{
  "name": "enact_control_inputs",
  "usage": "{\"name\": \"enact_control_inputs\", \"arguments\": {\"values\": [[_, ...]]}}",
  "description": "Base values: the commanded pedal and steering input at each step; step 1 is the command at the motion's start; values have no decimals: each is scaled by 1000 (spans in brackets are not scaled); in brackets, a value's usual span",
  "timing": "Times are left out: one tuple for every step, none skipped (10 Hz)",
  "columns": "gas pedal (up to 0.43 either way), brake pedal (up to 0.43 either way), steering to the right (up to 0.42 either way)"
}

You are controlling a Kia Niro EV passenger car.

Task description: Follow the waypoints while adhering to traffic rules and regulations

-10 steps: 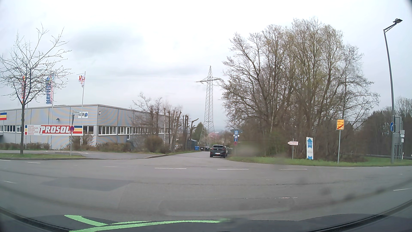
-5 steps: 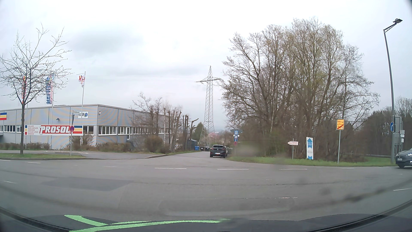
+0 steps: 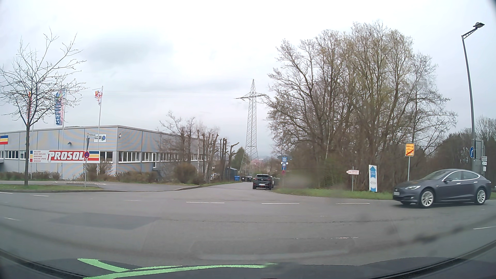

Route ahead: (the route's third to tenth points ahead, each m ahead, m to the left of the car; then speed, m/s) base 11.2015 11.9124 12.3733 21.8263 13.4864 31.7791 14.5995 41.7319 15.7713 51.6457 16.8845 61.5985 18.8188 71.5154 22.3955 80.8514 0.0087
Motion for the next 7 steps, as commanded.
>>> {"name": "enact_control_inputs", "arguments": {"values": [[0, 0, -14], [0, 0, -14], [0, 0, -14], [0, 0, -14], [87, 0, -15], [87, 0, -16], [87, 0, -16]]}}
